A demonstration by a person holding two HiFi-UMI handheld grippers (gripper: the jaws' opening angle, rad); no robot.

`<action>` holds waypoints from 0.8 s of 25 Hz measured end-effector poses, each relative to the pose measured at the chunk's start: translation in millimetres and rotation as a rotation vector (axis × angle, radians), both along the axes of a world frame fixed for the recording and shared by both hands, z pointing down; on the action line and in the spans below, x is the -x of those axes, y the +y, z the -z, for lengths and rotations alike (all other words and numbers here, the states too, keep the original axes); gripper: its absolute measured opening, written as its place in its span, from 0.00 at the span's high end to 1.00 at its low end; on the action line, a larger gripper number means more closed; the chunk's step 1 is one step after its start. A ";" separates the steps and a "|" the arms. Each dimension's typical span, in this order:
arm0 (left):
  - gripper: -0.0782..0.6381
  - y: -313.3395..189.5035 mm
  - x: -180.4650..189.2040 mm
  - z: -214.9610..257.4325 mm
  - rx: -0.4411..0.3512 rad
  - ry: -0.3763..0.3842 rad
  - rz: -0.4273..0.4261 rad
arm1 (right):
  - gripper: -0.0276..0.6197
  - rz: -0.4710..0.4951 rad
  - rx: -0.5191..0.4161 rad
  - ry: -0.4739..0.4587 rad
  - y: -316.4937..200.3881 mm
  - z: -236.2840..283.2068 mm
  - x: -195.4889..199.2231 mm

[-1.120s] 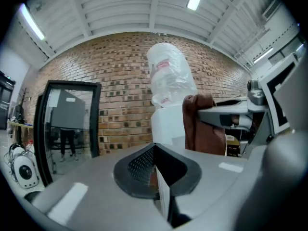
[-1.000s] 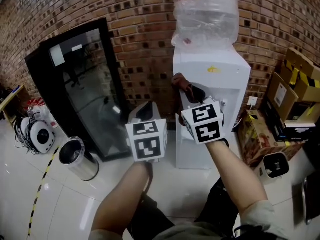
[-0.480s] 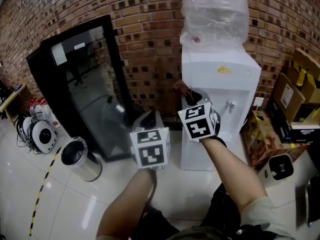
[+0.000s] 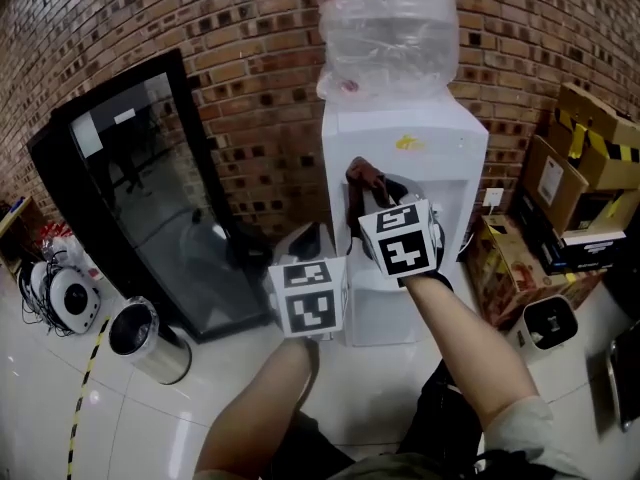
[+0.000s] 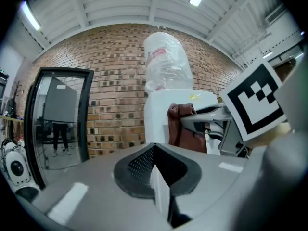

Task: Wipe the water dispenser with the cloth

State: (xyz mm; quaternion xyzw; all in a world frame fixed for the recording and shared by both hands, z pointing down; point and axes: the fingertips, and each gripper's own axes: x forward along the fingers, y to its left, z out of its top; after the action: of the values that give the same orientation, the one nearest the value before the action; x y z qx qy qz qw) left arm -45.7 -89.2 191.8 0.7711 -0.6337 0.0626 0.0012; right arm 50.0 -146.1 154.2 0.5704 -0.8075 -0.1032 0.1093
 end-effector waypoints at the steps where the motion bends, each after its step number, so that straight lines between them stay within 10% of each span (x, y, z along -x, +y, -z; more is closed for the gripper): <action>1: 0.89 -0.6 -9.9 1.7 -0.002 -0.003 -0.019 | 0.85 -0.013 0.000 0.001 -0.1 1.9 -9.3; 20: 0.89 5.3 -184.2 6.7 -0.018 -0.040 -0.298 | 0.85 -0.218 -0.008 -0.039 12.2 3.6 -179.1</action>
State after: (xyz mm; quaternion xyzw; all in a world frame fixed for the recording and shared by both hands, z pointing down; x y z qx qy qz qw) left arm 138.5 -83.9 185.2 0.8552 -0.5126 0.0717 -0.0277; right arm 229.2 -133.9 150.6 0.6573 -0.7421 -0.0827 0.1018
